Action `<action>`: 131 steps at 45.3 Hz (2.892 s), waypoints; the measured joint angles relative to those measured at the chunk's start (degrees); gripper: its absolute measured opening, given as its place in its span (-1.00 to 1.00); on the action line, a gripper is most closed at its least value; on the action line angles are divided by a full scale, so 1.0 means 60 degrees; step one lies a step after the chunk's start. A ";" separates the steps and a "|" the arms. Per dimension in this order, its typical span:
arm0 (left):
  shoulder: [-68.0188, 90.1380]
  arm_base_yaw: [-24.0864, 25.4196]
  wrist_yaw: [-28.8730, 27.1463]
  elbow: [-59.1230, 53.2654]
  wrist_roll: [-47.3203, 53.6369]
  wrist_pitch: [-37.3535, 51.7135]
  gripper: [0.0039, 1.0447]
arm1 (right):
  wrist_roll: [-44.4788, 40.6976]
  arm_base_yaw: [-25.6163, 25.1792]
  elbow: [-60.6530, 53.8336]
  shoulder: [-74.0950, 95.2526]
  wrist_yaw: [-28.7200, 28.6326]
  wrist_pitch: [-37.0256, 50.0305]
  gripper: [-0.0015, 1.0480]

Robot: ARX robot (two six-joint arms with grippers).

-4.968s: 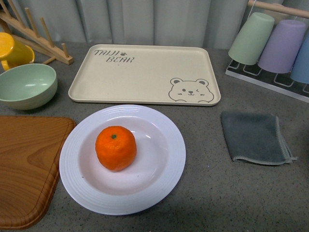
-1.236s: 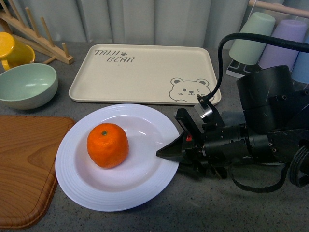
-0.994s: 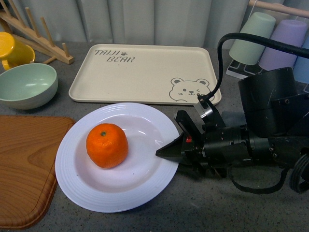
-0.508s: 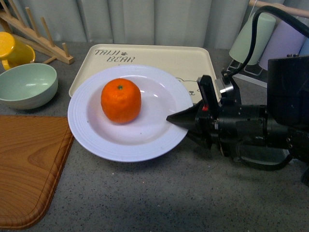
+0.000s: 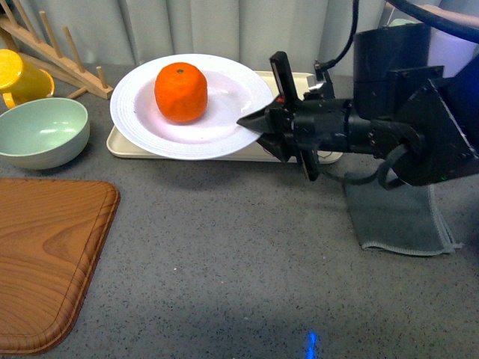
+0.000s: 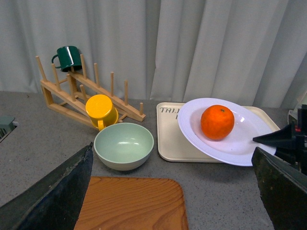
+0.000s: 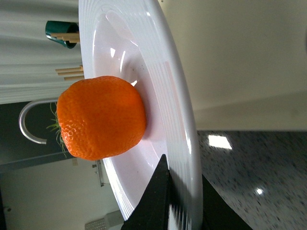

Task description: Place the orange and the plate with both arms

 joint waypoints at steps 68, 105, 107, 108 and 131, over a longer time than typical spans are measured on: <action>0.0000 0.0000 0.0000 0.0000 0.0000 0.0000 0.88 | -0.3694 0.0189 -0.0350 -0.2215 0.2783 -0.2863 0.82; 0.0000 0.0000 0.0000 0.0000 0.0000 0.0000 0.88 | -1.0918 0.0685 -1.0936 -1.3205 1.0316 -0.2091 0.82; 0.0000 0.0000 0.0000 0.0000 0.0000 0.0000 0.88 | -1.1020 0.0769 -1.1173 -1.3795 1.0488 -0.2164 0.82; 0.0000 0.0000 0.0000 0.0000 0.0000 0.0000 0.88 | -1.1078 0.0787 -1.1249 -1.4047 1.0510 -0.2171 0.82; -0.0018 0.0000 -0.0015 0.0000 0.0004 -0.0004 0.88 | -1.1417 -0.0710 -1.1930 -1.6152 0.8932 0.0204 -0.23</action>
